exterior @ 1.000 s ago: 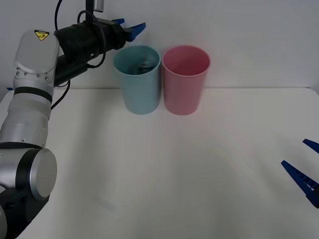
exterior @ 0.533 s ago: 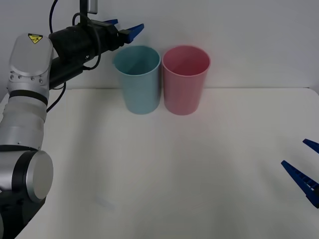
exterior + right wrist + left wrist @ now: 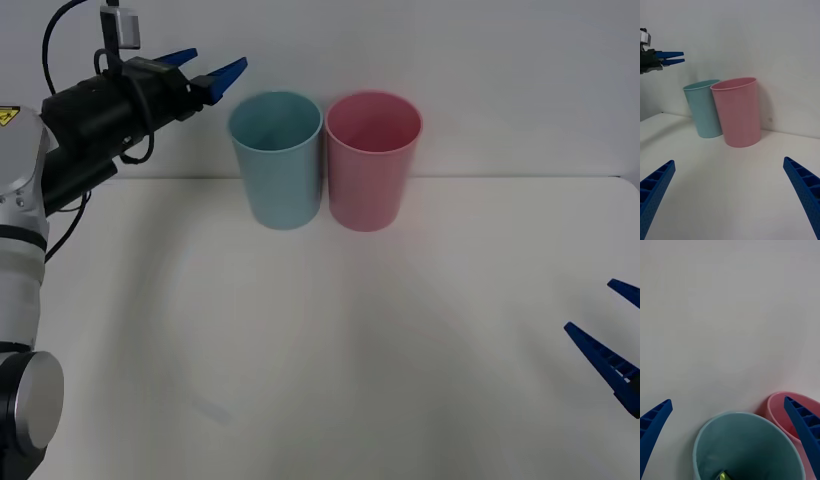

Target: Grasp the object on the table and drop it into the matching bin: aluminum can to the light blue bin, PET bottle to the pink bin.

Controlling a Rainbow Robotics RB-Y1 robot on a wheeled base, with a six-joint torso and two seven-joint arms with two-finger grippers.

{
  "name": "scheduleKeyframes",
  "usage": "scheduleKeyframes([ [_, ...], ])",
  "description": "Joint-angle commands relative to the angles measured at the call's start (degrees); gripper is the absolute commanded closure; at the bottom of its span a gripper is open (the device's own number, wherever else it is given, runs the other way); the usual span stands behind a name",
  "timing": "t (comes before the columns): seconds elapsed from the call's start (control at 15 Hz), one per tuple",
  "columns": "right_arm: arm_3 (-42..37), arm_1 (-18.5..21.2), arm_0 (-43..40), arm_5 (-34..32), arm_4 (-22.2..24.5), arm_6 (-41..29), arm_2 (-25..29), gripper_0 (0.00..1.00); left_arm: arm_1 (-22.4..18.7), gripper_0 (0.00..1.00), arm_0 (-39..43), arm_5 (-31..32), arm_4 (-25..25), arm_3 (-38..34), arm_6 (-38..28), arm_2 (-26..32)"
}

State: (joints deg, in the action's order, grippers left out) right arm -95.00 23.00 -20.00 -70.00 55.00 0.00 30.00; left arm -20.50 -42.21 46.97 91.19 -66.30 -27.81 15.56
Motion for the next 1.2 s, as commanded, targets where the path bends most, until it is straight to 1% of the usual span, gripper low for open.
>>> scheduleKeyframes([
  [0.07, 0.00, 0.00, 0.00, 0.00, 0.00, 0.00, 0.00, 0.00, -1.12, 0.00, 6.70, 0.06, -4.36, -6.74, 1.00, 0.17],
  [0.27, 0.00, 0.00, 0.00, 0.00, 0.00, 0.00, 0.00, 0.00, -1.21, 0.00, 14.17, 1.55, -6.64, -13.85, 2.06, 2.37],
  [0.53, 0.00, 0.00, 0.00, 0.00, 0.00, 0.00, 0.00, 0.00, -1.21, 0.00, 22.78, 8.14, -6.99, -21.33, 3.64, 8.08],
  [0.8, 0.00, 0.00, 0.00, 0.00, 0.00, 0.00, 0.00, 0.00, -1.21, 0.00, 32.27, 14.38, -9.10, -28.53, 6.01, 14.06],
  [1.0, 0.00, 0.00, 0.00, 0.00, 0.00, 0.00, 0.00, 0.00, -1.83, 0.00, 37.37, 17.02, -11.83, -29.76, 12.60, 17.05],
  [1.2, 0.00, 0.00, 0.00, 0.00, 0.00, 0.00, 0.00, 0.00, -3.23, 0.00, 41.50, 19.57, -13.94, -29.85, 17.09, 18.72],
])
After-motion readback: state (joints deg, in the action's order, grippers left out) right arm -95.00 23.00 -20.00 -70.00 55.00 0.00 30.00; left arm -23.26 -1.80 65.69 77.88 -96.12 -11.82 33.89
